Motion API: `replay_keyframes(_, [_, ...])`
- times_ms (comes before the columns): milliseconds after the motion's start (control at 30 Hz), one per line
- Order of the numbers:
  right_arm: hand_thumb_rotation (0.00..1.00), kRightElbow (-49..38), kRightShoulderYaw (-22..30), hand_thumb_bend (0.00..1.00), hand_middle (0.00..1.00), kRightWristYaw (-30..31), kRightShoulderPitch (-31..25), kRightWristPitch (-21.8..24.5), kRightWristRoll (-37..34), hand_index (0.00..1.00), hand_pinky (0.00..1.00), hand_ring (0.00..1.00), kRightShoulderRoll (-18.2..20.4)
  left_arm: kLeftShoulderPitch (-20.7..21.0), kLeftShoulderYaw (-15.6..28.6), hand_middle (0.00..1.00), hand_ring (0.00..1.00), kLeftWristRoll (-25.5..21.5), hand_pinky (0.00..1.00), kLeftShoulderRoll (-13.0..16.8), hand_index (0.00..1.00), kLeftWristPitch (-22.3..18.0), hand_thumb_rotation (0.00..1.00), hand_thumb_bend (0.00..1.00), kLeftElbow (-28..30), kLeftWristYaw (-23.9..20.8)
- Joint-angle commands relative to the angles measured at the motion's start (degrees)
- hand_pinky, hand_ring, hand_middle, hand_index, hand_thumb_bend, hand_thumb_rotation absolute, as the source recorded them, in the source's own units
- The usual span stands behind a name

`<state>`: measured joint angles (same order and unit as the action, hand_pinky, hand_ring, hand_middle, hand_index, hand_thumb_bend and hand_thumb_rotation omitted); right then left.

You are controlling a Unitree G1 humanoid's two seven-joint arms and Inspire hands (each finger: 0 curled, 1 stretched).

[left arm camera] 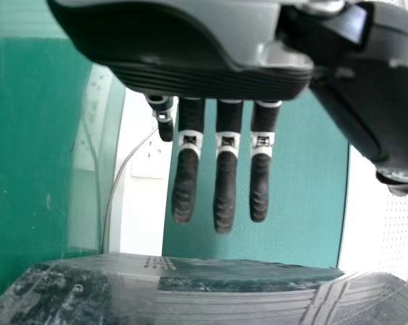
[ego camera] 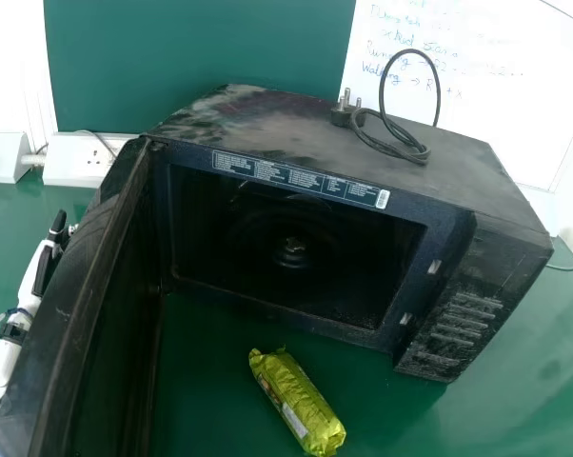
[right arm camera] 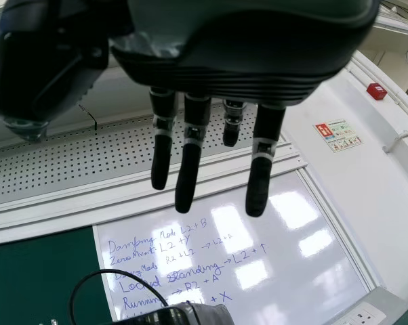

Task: Put biscuit inside oven

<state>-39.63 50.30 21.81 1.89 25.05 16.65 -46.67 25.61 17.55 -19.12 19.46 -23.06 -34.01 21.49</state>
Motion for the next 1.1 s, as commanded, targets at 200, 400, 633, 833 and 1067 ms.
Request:
replay_keyframes(200, [0.57, -0.90, 0.43, 0.89, 0.56, 0.48, -0.02, 0.36, -0.51, 0.68, 0.38, 0.46, -0.37, 0.00, 0.68, 0.39, 0.30, -0.26, 0.26, -0.38, 0.49, -0.38, 0.07, 0.52, 0.34, 0.17])
replay_keyframes(400, [0.56, -1.54, 0.37, 0.89, 0.57, 1.12, -0.77, 0.19, -0.38, 0.70, 0.37, 0.47, -0.53, 0.11, 0.72, 0.39, 0.30, -0.26, 0.26, -0.30, 0.49, -0.26, 0.07, 0.52, 0.09, 0.15])
replay_keyframes(633, [0.42, -1.71, 2.44, 0.79, 0.61, 6.79, -1.56, -5.31, -8.41, 0.69, 0.43, 0.53, -1.17, 0.07, 0.81, 0.39, 0.30, -0.19, 0.26, -0.18, 0.49, -0.26, 0.07, 0.52, 0.04, 0.19])
replay_keyframes(833, [0.36, 1.58, 1.69, 0.80, 0.59, 15.34, -2.60, -12.36, -19.21, 0.73, 0.48, 0.54, -2.98, 0.06, 0.73, 0.39, 0.30, -0.12, 0.26, -0.26, 0.49, -0.10, 0.07, 0.52, 0.27, 0.01])
replay_keyframes(1067, [0.40, 1.67, -9.13, 0.86, 0.67, 14.59, -3.68, -16.76, -19.26, 0.77, 0.40, 0.55, -1.27, 0.02, 0.74, 0.39, 0.30, -0.04, 0.26, -0.43, 0.49, -0.28, 0.07, 0.52, 0.32, -0.13])
